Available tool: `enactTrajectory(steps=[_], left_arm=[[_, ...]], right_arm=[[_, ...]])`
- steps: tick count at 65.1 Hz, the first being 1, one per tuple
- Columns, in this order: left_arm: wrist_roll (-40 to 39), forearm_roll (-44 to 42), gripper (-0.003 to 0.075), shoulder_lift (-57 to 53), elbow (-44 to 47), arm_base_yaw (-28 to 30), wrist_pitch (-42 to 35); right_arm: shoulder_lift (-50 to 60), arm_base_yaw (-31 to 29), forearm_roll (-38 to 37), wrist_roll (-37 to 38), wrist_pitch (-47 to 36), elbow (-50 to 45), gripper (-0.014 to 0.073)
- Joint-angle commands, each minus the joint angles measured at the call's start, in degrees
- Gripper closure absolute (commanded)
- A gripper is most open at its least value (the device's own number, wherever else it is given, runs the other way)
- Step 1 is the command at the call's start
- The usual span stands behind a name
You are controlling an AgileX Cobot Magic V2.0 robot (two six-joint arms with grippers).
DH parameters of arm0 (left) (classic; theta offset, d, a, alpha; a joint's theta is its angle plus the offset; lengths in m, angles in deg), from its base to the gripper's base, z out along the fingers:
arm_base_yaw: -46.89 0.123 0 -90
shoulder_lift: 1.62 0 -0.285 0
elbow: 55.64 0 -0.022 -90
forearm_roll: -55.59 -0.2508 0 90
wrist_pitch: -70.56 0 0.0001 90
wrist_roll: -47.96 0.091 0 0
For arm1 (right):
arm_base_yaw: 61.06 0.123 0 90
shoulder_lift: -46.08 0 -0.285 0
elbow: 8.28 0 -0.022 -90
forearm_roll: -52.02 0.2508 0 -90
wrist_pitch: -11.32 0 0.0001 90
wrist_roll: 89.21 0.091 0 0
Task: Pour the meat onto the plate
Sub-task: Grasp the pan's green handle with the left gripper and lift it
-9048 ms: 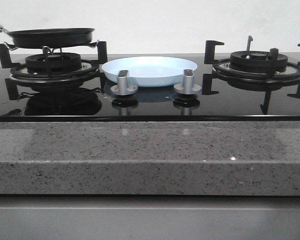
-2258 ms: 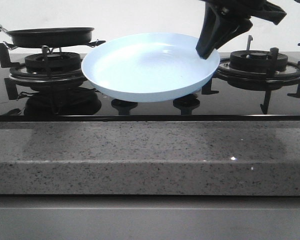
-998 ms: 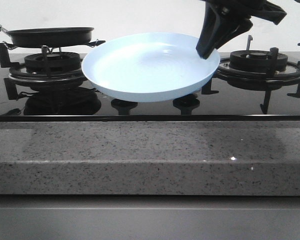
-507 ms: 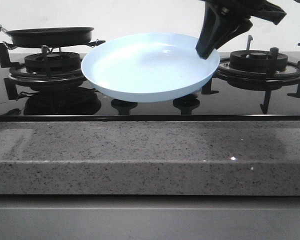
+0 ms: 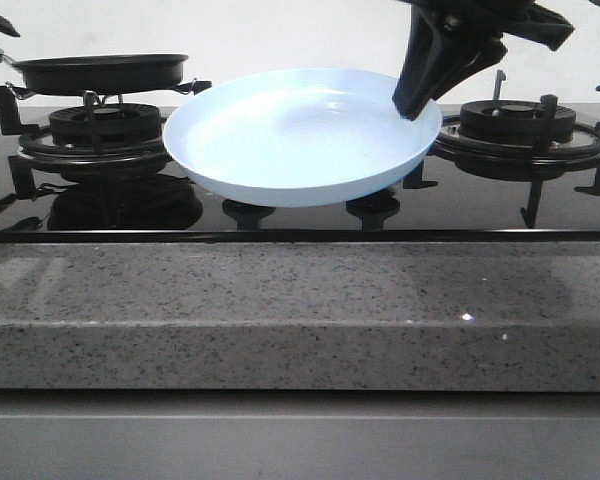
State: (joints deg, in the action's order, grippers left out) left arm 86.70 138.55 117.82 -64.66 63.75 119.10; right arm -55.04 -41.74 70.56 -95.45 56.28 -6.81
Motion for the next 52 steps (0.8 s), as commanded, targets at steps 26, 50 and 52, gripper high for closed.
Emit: enactTrajectory(steps=[26,50,52], left_arm=[[0.0,6.9,0.0694,-3.1,-1.9,-0.1,4.7],[0.3,12.1,0.0696,-8.3,-1.9,1.6,7.9],[0.5,12.1,0.0696,-9.4,-1.9,1.6,7.5]], right_arm=[[3.1,0.0,1.5,-0.4,-2.1,1.5,0.0663],[3.1,0.0,1.5,-0.4,-2.1,1.5,0.0663],[3.1,0.0,1.5,-0.4,-2.1,1.5,0.0663]])
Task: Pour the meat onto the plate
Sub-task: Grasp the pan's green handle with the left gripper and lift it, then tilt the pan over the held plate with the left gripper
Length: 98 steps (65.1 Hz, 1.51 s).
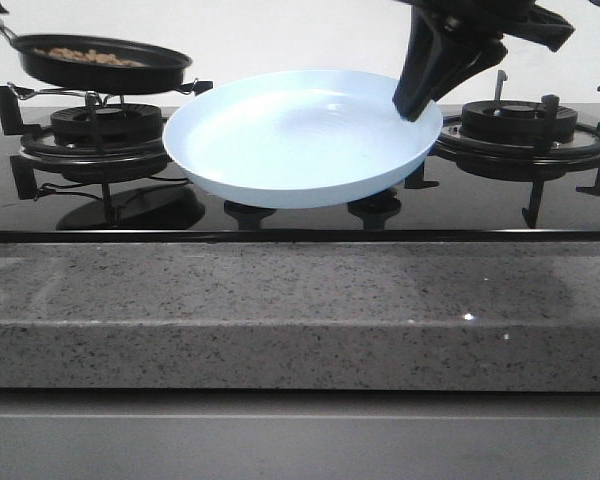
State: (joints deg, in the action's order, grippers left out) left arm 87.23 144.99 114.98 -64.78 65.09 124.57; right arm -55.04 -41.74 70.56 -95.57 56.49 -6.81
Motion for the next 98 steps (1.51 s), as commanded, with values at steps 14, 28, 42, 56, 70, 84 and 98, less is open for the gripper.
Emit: enactTrajectory(steps=[14,28,42,56,70,84,98], left_arm=[[3.3,6.5,0.0741,-13.8,1.3,0.1,0.9],[8.1,8.9,0.0741,-21.9,9.0,-1.5,1.4],[11.5,7.1,0.0741,-25.2,12.1,-7.2,-0.1],[16.7,5.0,0.0741,-25.6,12.2,-15.3,-3.8],[23.7,3.7,0.0741,-28.5,12.2,-20.7,-10.3],[30.7,-1.9,0.0741,-32.5,12.2,-26.3,-15.0],[37.7,-7.9,0.0741,-34.5,12.2,-32.2,-19.1]], right_arm=[[3.1,0.0,1.5,-0.2,-2.3,1.5,0.0663],[3.1,0.0,1.5,-0.2,-2.3,1.5,0.0663],[3.1,0.0,1.5,-0.2,-2.3,1.5,0.0663],[3.1,0.0,1.5,-0.2,-2.3,1.5,0.0663],[3.1,0.0,1.5,-0.2,-2.3,1.5,0.0663],[3.1,0.0,1.5,-0.2,-2.3,1.5,0.0663],[3.1,0.0,1.5,-0.2,-2.3,1.5,0.0663]])
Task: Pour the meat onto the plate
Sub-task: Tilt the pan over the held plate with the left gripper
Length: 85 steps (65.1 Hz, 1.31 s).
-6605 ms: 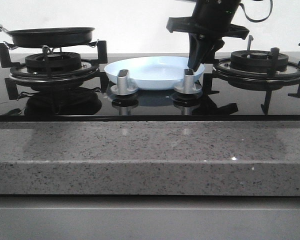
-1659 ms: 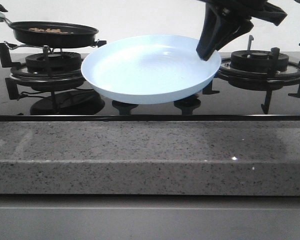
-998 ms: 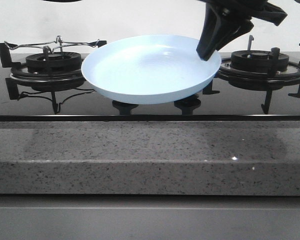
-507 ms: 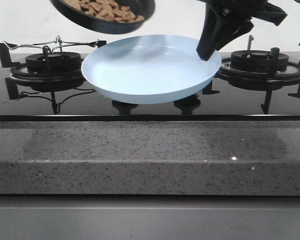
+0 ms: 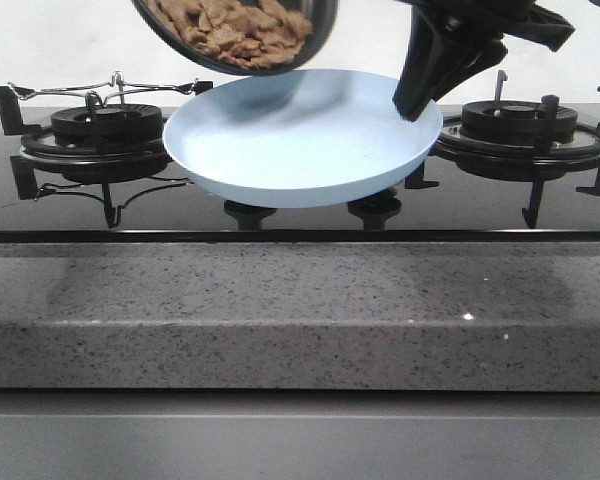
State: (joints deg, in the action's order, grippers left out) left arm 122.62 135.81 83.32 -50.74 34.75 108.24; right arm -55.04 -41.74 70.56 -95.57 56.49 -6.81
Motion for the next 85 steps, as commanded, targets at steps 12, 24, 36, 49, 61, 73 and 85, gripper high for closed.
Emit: enactTrajectory(steps=[12,24,36,49,61,73,85], left_arm=[[8.6,0.3,0.0741,-4.2,-1.9,-5.5,-3.4],[15.7,0.2,0.0741,-5.5,-1.9,-7.6,-3.6],[22.4,-0.7,0.0741,-6.6,-1.9,-9.3,-3.1],[27.5,-2.7,0.0741,-6.7,-1.9,-11.4,-3.0],[28.6,-3.2,0.0741,-6.7,-1.9,-12.2,-3.0],[27.1,-3.2,0.0741,-6.7,-1.9,-12.1,-3.3],[19.0,-3.4,0.0741,-6.7,-1.9,-11.9,-7.7]], right_arm=[[3.1,0.0,1.5,-0.2,-2.3,1.5,0.0663],[3.1,0.0,1.5,-0.2,-2.3,1.5,0.0663],[3.1,0.0,1.5,-0.2,-2.3,1.5,0.0663],[3.1,0.0,1.5,-0.2,-2.3,1.5,0.0663],[3.1,0.0,1.5,-0.2,-2.3,1.5,0.0663],[3.1,0.0,1.5,-0.2,-2.3,1.5,0.0663],[3.1,0.0,1.5,-0.2,-2.3,1.5,0.0663]])
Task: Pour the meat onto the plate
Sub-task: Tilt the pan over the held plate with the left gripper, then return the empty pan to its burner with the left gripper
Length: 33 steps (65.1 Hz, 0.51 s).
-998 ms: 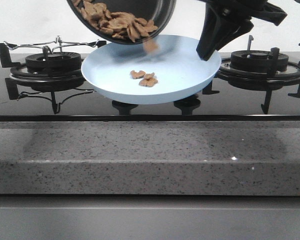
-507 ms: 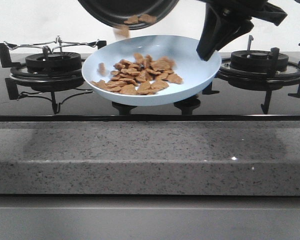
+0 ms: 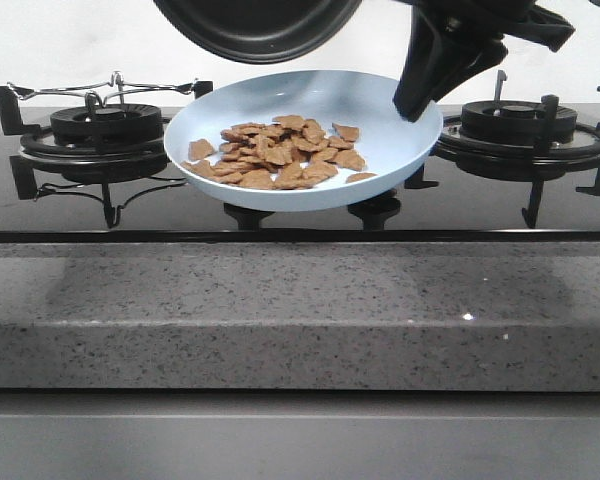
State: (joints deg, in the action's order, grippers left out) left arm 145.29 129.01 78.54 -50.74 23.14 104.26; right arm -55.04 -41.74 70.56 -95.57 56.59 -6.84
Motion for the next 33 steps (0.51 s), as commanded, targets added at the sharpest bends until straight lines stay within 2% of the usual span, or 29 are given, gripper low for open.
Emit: enactTrajectory(steps=[1,5,12,22,33], left_arm=[[-4.6,3.4,0.0741,-1.9,-1.9,-0.2,-4.2],[-7.8,3.4,0.0741,-1.9,-1.9,1.1,-5.8],[-18.1,3.6,0.0741,-1.8,-1.9,5.5,-7.7],[-30.9,7.9,0.0741,0.2,-1.9,15.7,-7.6],[-34.2,19.8,0.0741,3.7,-1.9,24.9,-6.0]], right_arm=[[3.1,0.0,1.5,-0.2,-2.4,1.6,0.0663],[3.1,0.0,1.5,-0.2,-2.4,1.6,0.0663],[3.1,0.0,1.5,-0.2,-2.4,1.6,0.0663],[3.1,0.0,1.5,-0.2,-2.4,1.6,0.0663],[3.1,0.0,1.5,-0.2,-2.4,1.6,0.0663]])
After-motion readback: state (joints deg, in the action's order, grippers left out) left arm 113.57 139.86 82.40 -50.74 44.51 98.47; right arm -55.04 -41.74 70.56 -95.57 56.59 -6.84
